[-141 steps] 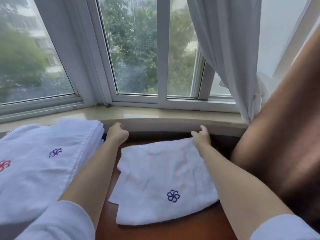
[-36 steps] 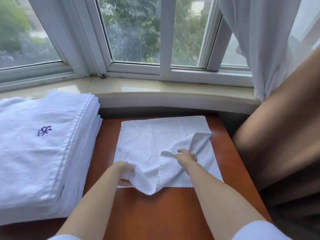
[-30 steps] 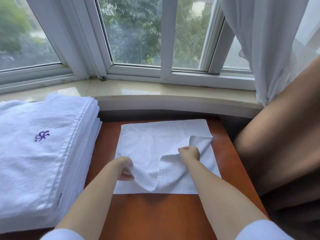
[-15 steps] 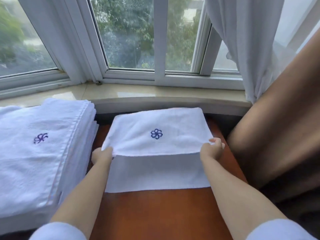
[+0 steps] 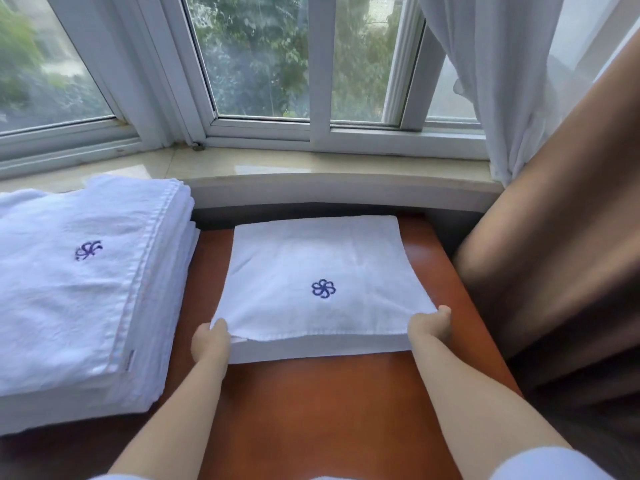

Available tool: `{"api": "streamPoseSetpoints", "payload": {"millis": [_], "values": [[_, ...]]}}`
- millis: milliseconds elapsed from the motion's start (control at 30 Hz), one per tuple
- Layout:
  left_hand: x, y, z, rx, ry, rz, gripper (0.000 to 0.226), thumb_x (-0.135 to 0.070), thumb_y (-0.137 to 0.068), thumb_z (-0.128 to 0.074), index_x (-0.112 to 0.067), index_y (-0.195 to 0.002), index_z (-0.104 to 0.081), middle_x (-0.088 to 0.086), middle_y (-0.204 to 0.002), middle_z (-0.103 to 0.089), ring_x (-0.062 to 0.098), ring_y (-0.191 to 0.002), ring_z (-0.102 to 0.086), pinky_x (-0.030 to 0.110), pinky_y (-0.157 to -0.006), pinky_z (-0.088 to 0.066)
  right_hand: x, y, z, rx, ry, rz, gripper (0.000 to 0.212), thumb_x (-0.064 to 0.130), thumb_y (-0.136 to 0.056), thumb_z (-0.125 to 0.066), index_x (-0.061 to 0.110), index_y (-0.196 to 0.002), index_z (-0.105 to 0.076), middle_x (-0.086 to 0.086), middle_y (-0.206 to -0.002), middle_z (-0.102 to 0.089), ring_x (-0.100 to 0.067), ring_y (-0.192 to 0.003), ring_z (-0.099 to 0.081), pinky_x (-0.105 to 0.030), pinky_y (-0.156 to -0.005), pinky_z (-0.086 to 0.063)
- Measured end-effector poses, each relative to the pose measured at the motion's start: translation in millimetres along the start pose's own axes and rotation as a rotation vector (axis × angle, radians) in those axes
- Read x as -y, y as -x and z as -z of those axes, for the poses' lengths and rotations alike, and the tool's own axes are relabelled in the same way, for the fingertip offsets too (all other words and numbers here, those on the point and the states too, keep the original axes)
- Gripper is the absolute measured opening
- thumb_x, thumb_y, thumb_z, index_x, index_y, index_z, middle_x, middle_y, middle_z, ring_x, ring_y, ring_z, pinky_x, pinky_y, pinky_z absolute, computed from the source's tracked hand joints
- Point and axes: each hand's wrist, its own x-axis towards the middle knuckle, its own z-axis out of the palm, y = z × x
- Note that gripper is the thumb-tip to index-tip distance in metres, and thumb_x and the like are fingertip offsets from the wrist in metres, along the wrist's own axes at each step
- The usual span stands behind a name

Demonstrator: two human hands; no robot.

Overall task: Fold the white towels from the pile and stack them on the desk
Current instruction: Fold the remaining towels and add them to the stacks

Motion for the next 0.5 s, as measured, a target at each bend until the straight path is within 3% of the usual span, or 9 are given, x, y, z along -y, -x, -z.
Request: {"api": "streamPoseSetpoints", "payload": {"millis": [67,167,367,500], "values": [[9,0,1,0.071,-0.218,0.06,0.035,-0.023,-0.088,-0.05,0.002,-0.11,-0.063,0.02,-0.11,-0.063,0.04,-0.1,-0.057,0.038,-0.086,-0.048,-10,0,4,0.049,0.078,-0.087,0.042,-0.007,-0.086,-0.048,-0.002,-0.128,-0.047,-0.023,-0.127,-0.056,-0.042,-0.112,-0.057,-0.041,-0.082,-0.047],[8,-2,8,0.087,-0.382,0.084,0.041,-0.025,-0.084,-0.053,0.002,-0.114,-0.063,0.02,-0.114,-0.062,0.038,-0.102,-0.059,0.038,-0.088,-0.051,-16,-8,11,0.109,0.209,-0.138,0.035,0.002,-0.089,-0.052,-0.005,-0.123,-0.054,-0.021,-0.128,-0.055,-0.039,-0.115,-0.054,-0.043,-0.088,-0.046],[2,-2,10,0.018,-0.251,0.119,0.043,-0.018,-0.086,-0.046,0.01,-0.116,-0.059,0.026,-0.114,-0.059,0.043,-0.101,-0.058,0.048,-0.09,-0.052,-9,-6,8,-0.195,0.089,0.006,0.032,0.015,-0.091,-0.045,-0.002,-0.113,-0.061,-0.014,-0.126,-0.048,-0.035,-0.117,-0.044,-0.046,-0.096,-0.039],[4,2,9,0.104,-0.213,0.206,0.035,-0.015,-0.087,-0.049,0.007,-0.113,-0.06,0.021,-0.102,-0.061,0.039,-0.092,-0.061,0.047,-0.084,-0.056,-15,-10,8,-0.039,0.196,-0.207,0.04,0.014,-0.09,-0.048,-0.009,-0.122,-0.055,-0.018,-0.136,-0.041,-0.035,-0.126,-0.036,-0.046,-0.101,-0.034]]}}
